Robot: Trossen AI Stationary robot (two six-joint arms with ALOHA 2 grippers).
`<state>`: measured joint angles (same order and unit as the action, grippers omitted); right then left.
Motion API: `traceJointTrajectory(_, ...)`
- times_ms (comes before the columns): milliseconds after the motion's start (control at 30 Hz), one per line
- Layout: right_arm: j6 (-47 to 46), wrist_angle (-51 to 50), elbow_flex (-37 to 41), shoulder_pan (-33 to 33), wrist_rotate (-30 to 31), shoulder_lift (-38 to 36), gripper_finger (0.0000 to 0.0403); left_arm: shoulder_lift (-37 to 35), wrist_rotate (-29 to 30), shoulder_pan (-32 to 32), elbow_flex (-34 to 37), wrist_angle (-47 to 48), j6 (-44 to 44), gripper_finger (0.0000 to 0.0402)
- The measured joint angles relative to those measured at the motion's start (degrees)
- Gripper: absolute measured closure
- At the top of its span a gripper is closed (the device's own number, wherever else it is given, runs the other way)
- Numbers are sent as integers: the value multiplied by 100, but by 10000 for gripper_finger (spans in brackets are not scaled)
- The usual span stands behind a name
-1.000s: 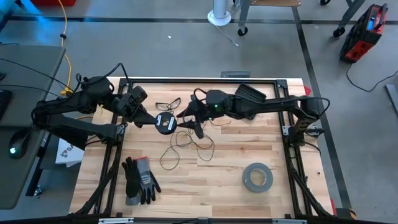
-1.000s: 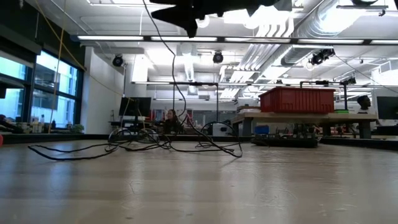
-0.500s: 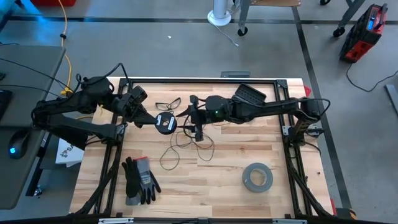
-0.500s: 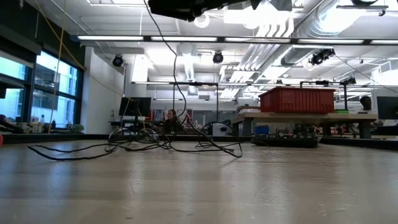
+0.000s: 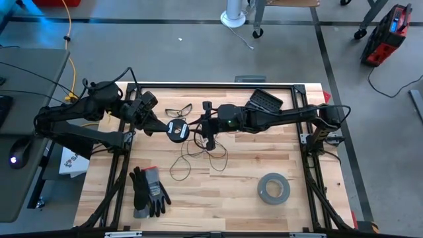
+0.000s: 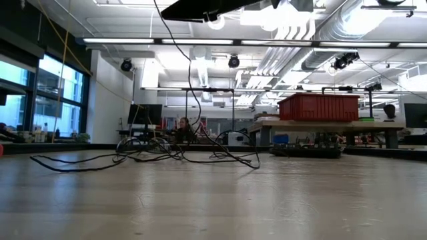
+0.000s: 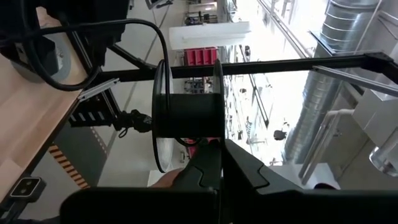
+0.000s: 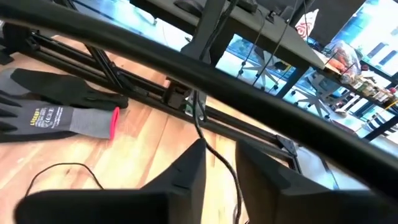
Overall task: Coil cords
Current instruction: Coil the black wire on the black spool
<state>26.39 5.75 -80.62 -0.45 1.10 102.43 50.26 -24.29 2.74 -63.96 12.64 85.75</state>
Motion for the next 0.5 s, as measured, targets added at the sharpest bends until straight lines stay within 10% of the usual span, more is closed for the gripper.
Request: traceJointTrajectory(500, 347, 52, -2, 214, 129, 146, 288, -2, -27, 2, 0, -6, 85, 401)
